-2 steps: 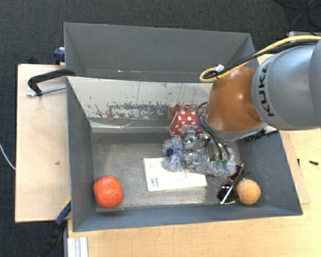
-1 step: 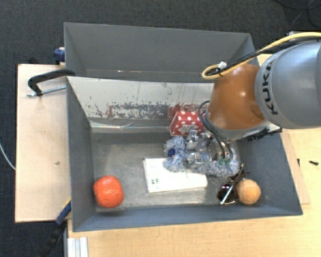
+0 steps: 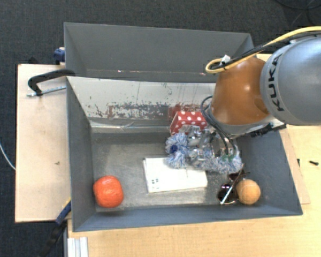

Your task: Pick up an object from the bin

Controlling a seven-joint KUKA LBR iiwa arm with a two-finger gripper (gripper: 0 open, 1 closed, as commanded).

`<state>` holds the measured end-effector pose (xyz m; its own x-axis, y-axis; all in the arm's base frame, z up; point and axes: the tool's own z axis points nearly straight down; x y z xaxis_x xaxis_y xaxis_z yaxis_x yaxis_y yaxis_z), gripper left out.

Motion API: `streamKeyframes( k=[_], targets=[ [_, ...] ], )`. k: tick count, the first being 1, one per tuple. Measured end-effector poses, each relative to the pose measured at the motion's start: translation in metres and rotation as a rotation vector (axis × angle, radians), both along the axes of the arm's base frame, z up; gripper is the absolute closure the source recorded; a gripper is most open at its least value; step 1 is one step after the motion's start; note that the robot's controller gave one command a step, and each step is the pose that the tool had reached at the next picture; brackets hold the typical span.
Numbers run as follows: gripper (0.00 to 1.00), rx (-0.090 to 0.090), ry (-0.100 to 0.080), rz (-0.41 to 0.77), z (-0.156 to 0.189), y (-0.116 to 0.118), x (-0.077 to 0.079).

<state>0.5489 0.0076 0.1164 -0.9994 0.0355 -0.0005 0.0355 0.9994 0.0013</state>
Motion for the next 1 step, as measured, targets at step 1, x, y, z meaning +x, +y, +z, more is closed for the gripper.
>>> streamKeyframes(
  k=[1],
  targets=[
    [1.0,0.0,-0.007,0.0,0.016,0.0002,0.0016]
  ],
)
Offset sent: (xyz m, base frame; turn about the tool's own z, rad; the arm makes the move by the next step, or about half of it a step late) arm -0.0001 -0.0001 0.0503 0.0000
